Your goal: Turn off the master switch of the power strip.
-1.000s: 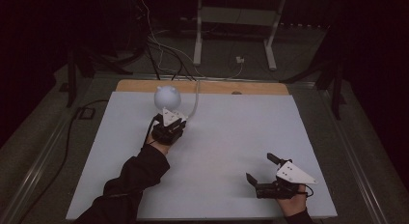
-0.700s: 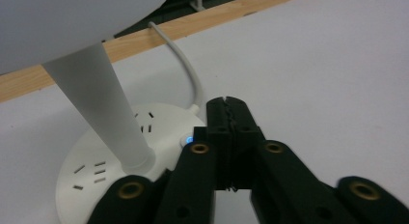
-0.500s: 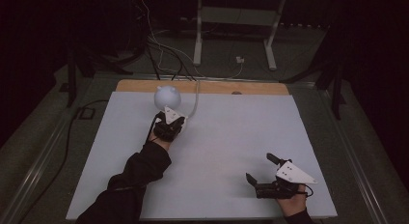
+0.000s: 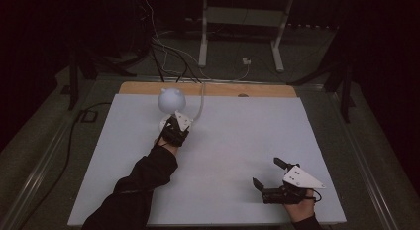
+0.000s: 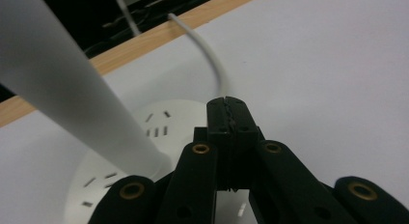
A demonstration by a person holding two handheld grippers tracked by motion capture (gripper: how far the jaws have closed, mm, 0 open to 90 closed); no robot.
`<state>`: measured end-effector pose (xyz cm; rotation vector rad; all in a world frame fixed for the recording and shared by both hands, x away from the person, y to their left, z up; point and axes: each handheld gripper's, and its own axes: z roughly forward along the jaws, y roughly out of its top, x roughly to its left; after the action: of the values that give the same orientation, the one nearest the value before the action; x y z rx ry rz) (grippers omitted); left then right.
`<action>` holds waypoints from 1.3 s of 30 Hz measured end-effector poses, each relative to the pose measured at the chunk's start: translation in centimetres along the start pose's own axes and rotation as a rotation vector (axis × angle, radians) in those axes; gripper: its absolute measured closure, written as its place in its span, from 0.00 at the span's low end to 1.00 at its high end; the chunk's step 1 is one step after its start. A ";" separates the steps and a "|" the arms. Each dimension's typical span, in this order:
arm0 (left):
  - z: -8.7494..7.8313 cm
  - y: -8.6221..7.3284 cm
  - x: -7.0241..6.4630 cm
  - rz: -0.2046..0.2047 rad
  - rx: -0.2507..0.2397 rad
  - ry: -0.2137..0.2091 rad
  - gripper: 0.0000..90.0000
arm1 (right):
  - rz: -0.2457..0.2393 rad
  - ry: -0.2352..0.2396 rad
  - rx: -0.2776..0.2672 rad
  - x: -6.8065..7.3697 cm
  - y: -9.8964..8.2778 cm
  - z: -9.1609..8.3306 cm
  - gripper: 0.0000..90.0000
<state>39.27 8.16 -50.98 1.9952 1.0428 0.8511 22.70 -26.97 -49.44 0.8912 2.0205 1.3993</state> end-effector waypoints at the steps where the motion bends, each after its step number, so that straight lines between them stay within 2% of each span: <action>1: 0.0 0.0 0.0 0.001 -0.002 0.005 1.00 | 0.000 -0.001 0.000 0.0 0.0 0.0 0.00; 4: 0.2 0.0 0.0 0.008 -0.005 0.013 1.00 | 0.000 -0.001 0.001 -0.1 0.0 0.0 0.00; 11: 0.6 -0.4 -0.6 0.084 0.009 0.054 1.00 | 0.002 -0.003 -0.001 -0.1 0.0 0.0 0.00; 19: 1.0 -0.5 -0.6 0.077 0.023 0.058 1.00 | 0.002 -0.002 0.001 0.0 0.0 0.0 0.00; 21: 1.1 -0.5 -0.7 0.099 0.029 0.074 1.00 | 0.000 0.000 0.003 0.0 0.0 0.1 0.00; 26: 1.2 -0.3 -0.6 0.094 0.032 0.060 1.00 | 0.000 -0.002 0.003 0.0 -0.1 0.1 0.00; 34: 1.2 -0.5 -0.4 0.136 0.035 0.047 1.00 | -0.002 -0.009 0.000 -0.1 0.0 -0.1 0.00; 36: 1.3 -0.7 -0.2 0.130 0.036 0.060 1.00 | 0.000 -0.008 -0.002 -0.1 0.0 -0.1 0.00; 37: 1.3 -0.7 0.0 0.115 0.033 0.054 1.00 | -0.002 -0.008 -0.001 -0.1 0.0 -0.1 0.00; 39: 1.3 -0.8 0.1 0.116 0.032 0.045 1.00 | -0.003 -0.007 0.000 0.0 0.0 -0.1 0.00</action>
<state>40.06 8.22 -52.28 2.0891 0.9791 0.9498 22.65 -27.05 -49.38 0.8915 2.0159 1.3935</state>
